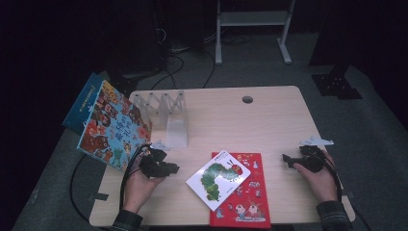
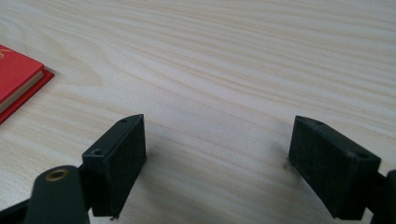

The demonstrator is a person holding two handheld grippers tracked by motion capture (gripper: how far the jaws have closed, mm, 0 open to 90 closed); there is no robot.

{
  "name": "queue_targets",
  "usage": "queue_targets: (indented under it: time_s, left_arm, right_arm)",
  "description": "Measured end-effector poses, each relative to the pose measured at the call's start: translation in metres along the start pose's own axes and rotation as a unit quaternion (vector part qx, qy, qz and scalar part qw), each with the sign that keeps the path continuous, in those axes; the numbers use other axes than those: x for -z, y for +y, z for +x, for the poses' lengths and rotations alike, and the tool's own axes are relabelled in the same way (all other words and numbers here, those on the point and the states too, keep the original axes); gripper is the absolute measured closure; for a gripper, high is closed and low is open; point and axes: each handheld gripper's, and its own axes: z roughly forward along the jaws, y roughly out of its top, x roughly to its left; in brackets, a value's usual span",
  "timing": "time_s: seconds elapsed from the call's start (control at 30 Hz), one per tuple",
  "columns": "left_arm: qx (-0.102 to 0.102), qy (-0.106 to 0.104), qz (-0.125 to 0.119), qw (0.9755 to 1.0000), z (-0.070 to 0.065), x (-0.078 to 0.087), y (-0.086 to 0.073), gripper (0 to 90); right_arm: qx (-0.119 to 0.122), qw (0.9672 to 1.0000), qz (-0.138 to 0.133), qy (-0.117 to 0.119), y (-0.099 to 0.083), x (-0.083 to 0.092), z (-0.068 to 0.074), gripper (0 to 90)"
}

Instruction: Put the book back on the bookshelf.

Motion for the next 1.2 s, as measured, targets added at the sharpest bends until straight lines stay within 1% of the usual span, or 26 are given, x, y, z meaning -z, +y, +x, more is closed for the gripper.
queue_targets:
  time_s: [0.07,0.13,0.2,0.27,0.3,0.37,0.4,0.43,0.47,0.53,0.67,0.8,0.83,0.87,0.9,0.97,1.07,1.13,1.2]
  left_arm:
    - [-0.004,0.003,0.002,1.0000,-0.001,-0.004,-0.002,70.3]
    - [-0.003,0.003,0.003,1.0000,-0.001,-0.006,-0.004,61.1]
    - [-0.005,-0.007,0.009,0.9999,-0.001,-0.008,-0.005,52.3]
    - [-0.006,-0.012,0.004,0.9999,-0.001,-0.010,-0.006,44.6]
    - [-0.005,-0.017,0.006,0.9998,-0.001,-0.011,-0.006,40.6]
    - [-0.004,-0.018,0.006,0.9998,-0.001,-0.014,-0.006,34.9]
    - [-0.004,-0.018,0.006,0.9998,-0.001,-0.014,-0.006,32.3]
    - [-0.005,-0.020,0.010,0.9997,-0.001,-0.016,-0.006,29.5]
    - [-0.005,-0.020,0.010,0.9997,-0.001,-0.016,-0.006,27.6]
    - [-0.008,-0.018,0.015,0.9997,-0.001,-0.019,-0.006,25.5]
    - [-0.010,-0.020,0.014,0.9997,-0.003,-0.019,-0.006,19.8]
    - [-0.019,-0.023,0.018,0.9994,-0.003,-0.020,-0.005,16.2]
    - [-0.020,-0.023,0.017,0.9994,-0.004,-0.020,-0.005,15.7]
    - [-0.020,-0.023,0.017,0.9994,-0.004,-0.020,-0.005,15.2]
    - [-0.019,-0.024,0.017,0.9994,-0.004,-0.021,-0.005,14.7]
    - [-0.020,-0.022,0.019,0.9994,-0.005,-0.021,-0.005,13.4]
    - [-0.021,-0.022,0.016,0.9994,-0.005,-0.021,-0.005,12.9]
    - [-0.025,-0.027,0.016,0.9992,-0.005,-0.021,-0.005,12.9]
    - [-0.024,-0.026,0.016,0.9992,-0.006,-0.022,-0.005,13.0]
  right_arm:
    - [0.001,1.0000,-0.001,0.000,0.000,0.000,0.000,18.3]
    - [0.002,1.0000,-0.003,0.003,-0.001,0.001,0.001,21.4]
    - [0.005,1.0000,-0.003,0.005,-0.002,0.002,0.001,22.2]
    - [0.006,1.0000,-0.001,0.008,-0.002,0.004,0.001,24.3]
    - [0.006,0.9999,0.001,0.010,-0.002,0.005,0.001,24.5]
    - [0.004,0.9998,0.004,0.019,-0.002,0.007,0.003,25.5]
    - [0.004,0.9998,0.004,0.019,-0.002,0.007,0.003,25.5]
    - [0.007,0.9996,0.007,0.026,-0.002,0.008,0.005,25.6]
    - [0.007,0.9996,0.007,0.026,-0.002,0.008,0.005,25.6]
    - [0.017,0.9992,0.006,0.035,-0.001,0.011,0.012,25.9]
    - [0.024,0.9983,-0.003,0.053,-0.001,0.019,0.021,26.5]
    - [0.034,0.9969,-0.007,0.071,0.000,0.025,0.031,26.4]
    - [0.035,0.9965,-0.010,0.076,0.001,0.026,0.033,26.4]
    - [0.035,0.9965,-0.010,0.076,0.001,0.026,0.033,26.4]
    - [0.033,0.9959,-0.015,0.083,0.002,0.028,0.037,26.5]
    - [0.035,0.9952,-0.017,0.090,0.002,0.030,0.042,26.6]
    - [0.043,0.9936,-0.018,0.103,0.002,0.032,0.051,26.6]
    - [0.049,0.9923,-0.018,0.112,0.002,0.033,0.058,26.6]
    - [0.054,0.9908,-0.020,0.122,0.002,0.034,0.065,26.8]
